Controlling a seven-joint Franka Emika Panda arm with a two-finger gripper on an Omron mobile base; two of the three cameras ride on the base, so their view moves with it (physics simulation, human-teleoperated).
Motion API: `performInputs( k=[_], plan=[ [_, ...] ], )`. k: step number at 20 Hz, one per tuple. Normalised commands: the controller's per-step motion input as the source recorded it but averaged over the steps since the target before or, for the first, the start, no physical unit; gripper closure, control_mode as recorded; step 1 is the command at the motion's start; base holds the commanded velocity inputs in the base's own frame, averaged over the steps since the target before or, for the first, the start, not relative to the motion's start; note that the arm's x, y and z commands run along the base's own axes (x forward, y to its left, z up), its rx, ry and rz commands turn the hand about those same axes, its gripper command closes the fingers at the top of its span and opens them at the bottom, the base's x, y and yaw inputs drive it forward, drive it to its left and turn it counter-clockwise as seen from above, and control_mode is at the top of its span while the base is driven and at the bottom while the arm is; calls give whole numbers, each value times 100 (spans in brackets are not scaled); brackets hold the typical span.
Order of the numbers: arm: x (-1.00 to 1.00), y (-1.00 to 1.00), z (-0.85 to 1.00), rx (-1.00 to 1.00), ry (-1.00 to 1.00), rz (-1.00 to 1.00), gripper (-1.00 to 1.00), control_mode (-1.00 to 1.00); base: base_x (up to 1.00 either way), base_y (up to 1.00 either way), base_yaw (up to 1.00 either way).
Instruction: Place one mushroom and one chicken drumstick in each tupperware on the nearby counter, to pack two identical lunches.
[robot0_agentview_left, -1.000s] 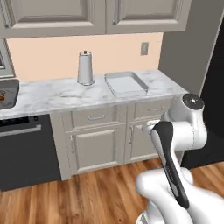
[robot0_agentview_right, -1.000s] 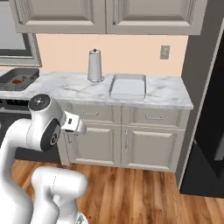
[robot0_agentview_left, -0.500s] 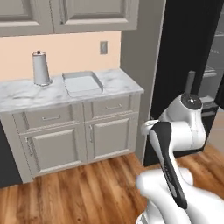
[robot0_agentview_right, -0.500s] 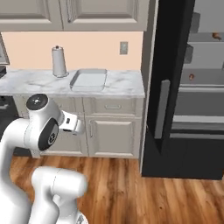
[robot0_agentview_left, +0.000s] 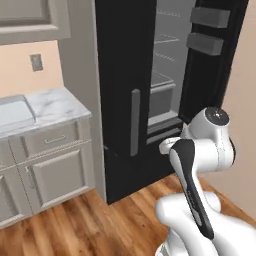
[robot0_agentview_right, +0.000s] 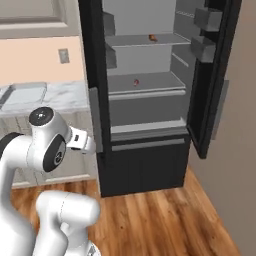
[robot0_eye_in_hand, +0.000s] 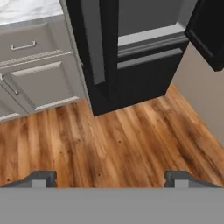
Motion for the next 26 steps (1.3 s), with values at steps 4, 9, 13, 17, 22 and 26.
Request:
performInputs(
  k=[4, 9, 13, 17, 22, 26],
  plan=[
    [0, 0, 0, 0, 0, 0, -100, 100, 0, -97, -41],
    [0, 0, 0, 0, 0, 0, -100, 100, 18, -58, -17],
    [0, 0, 0, 0, 0, 0, -100, 100, 58, -26, 29],
    [0, 0, 0, 0, 0, 0, -100, 100, 65, -32, 52],
    [0, 0, 0, 0, 0, 0, -100, 100, 41, -78, 51],
    [0, 0, 0, 0, 0, 0, -100, 100, 33, -67, 22]
  ],
)
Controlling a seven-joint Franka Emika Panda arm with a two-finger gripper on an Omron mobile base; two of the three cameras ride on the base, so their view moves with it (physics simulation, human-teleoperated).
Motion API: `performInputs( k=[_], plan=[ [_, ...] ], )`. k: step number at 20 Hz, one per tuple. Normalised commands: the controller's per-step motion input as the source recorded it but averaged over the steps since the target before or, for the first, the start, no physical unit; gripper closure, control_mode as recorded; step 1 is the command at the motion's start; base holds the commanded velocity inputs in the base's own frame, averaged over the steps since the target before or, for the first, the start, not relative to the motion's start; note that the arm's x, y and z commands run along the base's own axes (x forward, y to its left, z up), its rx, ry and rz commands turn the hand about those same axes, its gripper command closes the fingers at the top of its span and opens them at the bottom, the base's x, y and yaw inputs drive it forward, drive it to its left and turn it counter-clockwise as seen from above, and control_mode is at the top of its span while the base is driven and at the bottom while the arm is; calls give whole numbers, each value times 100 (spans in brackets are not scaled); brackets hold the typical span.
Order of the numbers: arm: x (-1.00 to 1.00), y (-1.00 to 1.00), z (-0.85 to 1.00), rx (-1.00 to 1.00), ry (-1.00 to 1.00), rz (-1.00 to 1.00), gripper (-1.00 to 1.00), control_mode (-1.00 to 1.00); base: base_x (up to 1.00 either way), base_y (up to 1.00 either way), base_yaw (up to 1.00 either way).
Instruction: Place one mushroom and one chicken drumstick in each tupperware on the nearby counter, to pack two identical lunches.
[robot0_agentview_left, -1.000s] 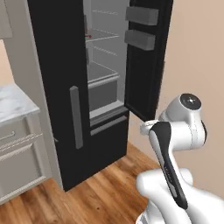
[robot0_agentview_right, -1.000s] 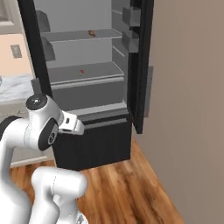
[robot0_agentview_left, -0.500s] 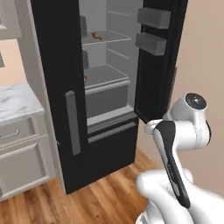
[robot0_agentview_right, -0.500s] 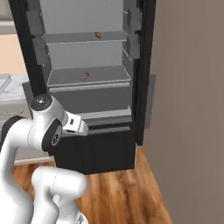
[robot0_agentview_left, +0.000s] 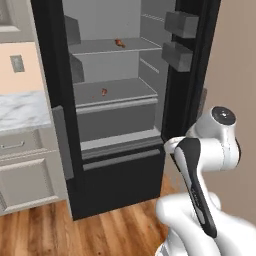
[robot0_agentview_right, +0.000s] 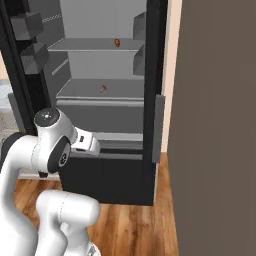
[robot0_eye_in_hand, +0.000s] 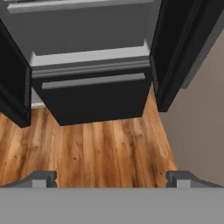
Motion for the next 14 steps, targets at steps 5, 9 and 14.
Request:
performInputs(
  k=[5, 9, 14],
  plan=[
    [0, 0, 0, 0, 0, 0, -100, 100, 70, 20, 3],
    [0, 0, 0, 0, 0, 0, -100, 100, 53, 16, 0],
    [0, 0, 0, 0, 0, 0, -100, 100, 88, 1, 2]
  ],
)
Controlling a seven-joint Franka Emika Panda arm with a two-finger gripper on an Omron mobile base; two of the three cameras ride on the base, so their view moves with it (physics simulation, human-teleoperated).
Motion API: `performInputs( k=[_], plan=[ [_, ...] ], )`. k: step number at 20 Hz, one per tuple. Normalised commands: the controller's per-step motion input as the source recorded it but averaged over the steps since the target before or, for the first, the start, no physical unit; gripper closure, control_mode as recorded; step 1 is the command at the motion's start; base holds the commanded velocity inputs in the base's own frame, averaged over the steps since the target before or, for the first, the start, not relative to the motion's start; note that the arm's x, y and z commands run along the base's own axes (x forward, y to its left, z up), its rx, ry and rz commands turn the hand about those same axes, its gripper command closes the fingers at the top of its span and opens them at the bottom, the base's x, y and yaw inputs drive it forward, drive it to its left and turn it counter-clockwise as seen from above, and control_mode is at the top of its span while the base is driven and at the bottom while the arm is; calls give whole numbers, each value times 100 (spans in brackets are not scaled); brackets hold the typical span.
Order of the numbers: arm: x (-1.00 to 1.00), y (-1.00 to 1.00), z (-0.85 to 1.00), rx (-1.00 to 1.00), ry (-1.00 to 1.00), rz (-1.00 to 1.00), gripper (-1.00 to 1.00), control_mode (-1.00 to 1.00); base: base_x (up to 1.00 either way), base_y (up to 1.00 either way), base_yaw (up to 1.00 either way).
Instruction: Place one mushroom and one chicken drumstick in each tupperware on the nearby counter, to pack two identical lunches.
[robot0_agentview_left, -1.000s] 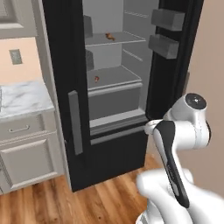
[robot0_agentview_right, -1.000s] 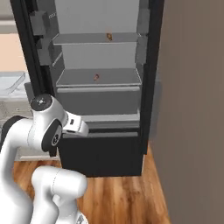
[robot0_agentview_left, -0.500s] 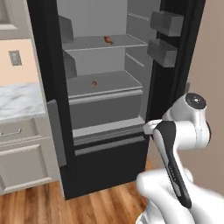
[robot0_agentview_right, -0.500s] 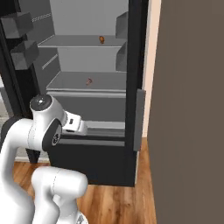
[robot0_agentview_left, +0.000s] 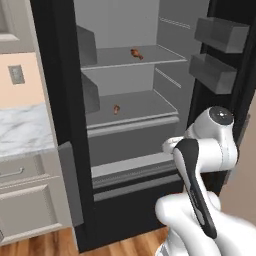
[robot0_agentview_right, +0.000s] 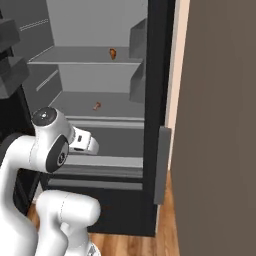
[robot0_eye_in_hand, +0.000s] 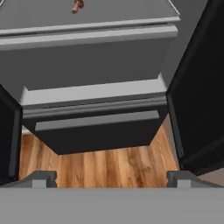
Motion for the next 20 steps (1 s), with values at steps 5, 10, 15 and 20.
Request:
performInputs(
  k=[5, 10, 15, 20],
  plan=[
    [0, 0, 0, 0, 0, 0, -100, 100, 97, 0, 7],
    [0, 0, 0, 0, 0, 0, -100, 100, 75, 0, 10],
    [0, 0, 0, 0, 0, 0, -100, 100, 23, 0, 6],
    [12, 0, -11, 0, 2, 3, -100, -100, 16, 0, 6]
  ],
)
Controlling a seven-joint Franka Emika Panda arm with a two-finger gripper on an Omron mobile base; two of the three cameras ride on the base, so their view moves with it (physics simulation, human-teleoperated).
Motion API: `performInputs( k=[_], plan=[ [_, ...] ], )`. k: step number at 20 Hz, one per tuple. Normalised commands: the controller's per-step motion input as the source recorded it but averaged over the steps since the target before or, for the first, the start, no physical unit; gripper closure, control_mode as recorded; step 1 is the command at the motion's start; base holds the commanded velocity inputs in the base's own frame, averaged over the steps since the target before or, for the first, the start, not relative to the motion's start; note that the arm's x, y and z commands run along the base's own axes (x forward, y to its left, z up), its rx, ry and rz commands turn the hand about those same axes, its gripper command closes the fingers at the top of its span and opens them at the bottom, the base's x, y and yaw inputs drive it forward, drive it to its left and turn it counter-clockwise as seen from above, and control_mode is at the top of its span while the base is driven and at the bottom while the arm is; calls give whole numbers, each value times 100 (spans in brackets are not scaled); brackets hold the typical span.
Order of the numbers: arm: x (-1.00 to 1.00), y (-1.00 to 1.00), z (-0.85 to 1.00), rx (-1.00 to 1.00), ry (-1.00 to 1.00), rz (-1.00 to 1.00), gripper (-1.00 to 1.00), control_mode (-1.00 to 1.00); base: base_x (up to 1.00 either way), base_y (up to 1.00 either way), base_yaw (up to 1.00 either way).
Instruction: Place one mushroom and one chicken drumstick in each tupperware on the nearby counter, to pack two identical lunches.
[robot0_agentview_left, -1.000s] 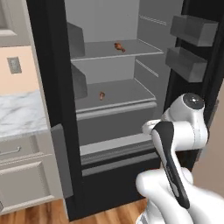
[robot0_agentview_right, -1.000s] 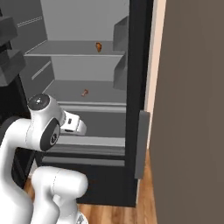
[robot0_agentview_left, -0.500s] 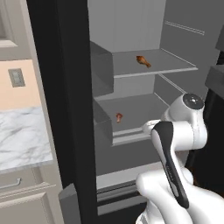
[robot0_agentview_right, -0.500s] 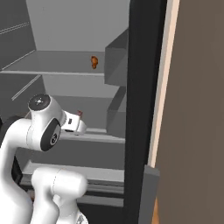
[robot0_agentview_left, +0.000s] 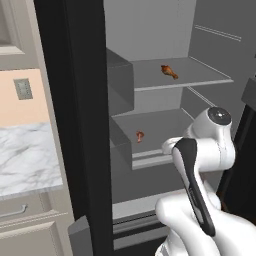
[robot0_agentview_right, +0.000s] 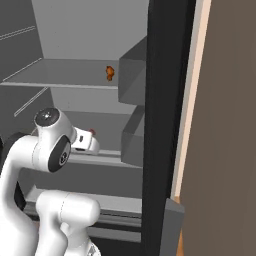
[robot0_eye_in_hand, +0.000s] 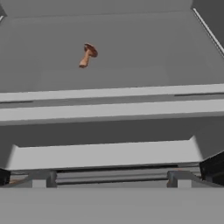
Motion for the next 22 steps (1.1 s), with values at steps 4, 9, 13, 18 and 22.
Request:
performInputs(
  k=[4, 9, 13, 18, 22],
  plan=[
    [34, 0, -36, 0, -1, 3, -100, -100, 0, 0, 0],
    [61, 4, -15, 0, 0, 0, -100, -100, 0, 0, 0],
    [59, 16, 0, 2, 0, 0, -100, -100, 0, 0, 0],
    [26, 29, 0, 4, 5, -2, -100, -100, 0, 0, 0],
    [25, 21, -6, 3, 6, -2, -100, -100, 0, 0, 0]
  ],
)
